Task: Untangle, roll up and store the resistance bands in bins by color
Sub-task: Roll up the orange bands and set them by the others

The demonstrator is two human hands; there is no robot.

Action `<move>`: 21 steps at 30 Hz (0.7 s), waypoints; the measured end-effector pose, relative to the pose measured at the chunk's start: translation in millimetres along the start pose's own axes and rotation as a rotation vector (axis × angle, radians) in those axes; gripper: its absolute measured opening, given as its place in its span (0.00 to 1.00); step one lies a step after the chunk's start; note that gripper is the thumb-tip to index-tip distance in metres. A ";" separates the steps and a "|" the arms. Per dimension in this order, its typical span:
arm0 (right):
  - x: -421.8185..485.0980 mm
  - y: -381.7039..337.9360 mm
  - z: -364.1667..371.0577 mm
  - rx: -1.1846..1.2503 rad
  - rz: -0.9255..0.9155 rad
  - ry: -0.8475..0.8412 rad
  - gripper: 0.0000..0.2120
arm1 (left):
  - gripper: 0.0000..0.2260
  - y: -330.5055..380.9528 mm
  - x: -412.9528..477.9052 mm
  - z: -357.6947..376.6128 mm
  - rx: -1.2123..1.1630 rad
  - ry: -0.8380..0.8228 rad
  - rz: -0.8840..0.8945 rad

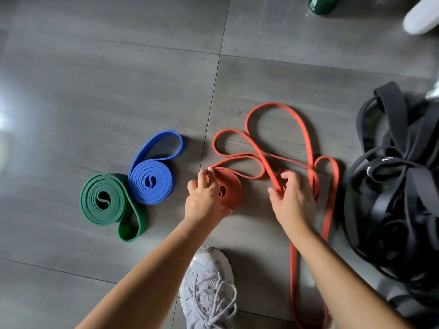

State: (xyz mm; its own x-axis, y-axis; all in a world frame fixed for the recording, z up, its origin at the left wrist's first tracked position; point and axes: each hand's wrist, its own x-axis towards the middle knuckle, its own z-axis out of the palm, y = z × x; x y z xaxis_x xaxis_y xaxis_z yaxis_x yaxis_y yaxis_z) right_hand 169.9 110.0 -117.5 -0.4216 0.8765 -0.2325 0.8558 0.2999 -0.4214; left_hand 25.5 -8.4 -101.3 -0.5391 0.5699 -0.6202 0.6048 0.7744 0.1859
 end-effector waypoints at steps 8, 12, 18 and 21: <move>5.0 14.6 -49.9 -0.031 0.117 0.002 0.11 | 0.46 5.2 -5.5 -9.9 -0.059 -0.098 -0.025; -1.7 12.1 -93.7 0.127 0.228 0.057 0.14 | 0.42 8.9 -33.0 -31.1 -0.066 -0.131 0.005; -39.6 -0.2 -170.9 0.447 0.304 0.241 0.16 | 0.31 21.8 -102.1 -84.6 -0.125 -0.034 0.114; -60.6 -6.0 -211.7 0.569 0.312 0.218 0.15 | 0.27 25.2 -135.7 -113.9 -0.135 -0.012 0.129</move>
State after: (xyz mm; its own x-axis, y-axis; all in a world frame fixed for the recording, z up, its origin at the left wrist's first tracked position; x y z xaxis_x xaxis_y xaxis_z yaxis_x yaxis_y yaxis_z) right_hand 253.7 134.9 84.7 -0.0599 0.9635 -0.2610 0.6113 -0.1713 -0.7727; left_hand 47.1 -34.9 74.3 -0.4547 0.6641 -0.5935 0.5840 0.7254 0.3643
